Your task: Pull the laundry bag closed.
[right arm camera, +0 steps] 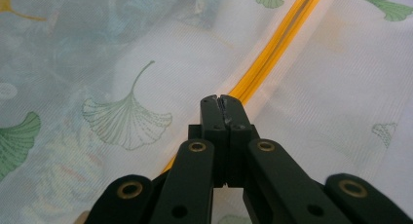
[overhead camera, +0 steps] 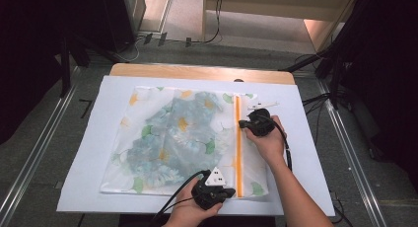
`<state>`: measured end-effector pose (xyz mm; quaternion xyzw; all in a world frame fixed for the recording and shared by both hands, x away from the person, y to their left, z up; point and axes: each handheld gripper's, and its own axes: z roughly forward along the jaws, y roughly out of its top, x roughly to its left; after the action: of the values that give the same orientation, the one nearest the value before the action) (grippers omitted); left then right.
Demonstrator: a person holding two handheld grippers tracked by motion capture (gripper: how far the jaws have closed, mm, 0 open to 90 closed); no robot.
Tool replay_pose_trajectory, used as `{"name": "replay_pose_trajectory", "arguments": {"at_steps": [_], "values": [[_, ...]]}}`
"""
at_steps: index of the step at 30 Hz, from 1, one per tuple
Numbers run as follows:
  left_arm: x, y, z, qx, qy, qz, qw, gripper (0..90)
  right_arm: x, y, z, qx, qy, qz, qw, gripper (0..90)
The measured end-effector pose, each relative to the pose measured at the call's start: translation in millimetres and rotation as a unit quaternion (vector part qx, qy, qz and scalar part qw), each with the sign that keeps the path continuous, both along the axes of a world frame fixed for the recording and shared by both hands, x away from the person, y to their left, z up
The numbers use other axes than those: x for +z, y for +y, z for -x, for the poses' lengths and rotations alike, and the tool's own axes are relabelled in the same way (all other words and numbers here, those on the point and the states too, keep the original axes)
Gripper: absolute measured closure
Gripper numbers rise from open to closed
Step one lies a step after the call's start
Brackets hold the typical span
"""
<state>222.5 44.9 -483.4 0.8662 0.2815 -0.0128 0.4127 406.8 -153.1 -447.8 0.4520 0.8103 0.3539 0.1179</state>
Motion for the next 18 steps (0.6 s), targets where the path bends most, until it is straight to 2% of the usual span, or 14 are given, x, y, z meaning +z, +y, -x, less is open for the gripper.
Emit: {"name": "replay_pose_trajectory", "arguments": {"at_steps": [11, 18], "values": [[-0.2, 0.2, -0.3, 0.0, 0.003, 0.003, 1.0, 90.0, -7.0, 1.6, -11.5, -0.006, 0.01, 0.002, 0.9999, 90.0], [-0.2, 0.3, -0.5, 0.0, 0.003, 0.003, 1.0, 90.0, -6.2, 0.9, -21.4, -0.021, 0.011, -0.003, 0.9997, 90.0]]}}
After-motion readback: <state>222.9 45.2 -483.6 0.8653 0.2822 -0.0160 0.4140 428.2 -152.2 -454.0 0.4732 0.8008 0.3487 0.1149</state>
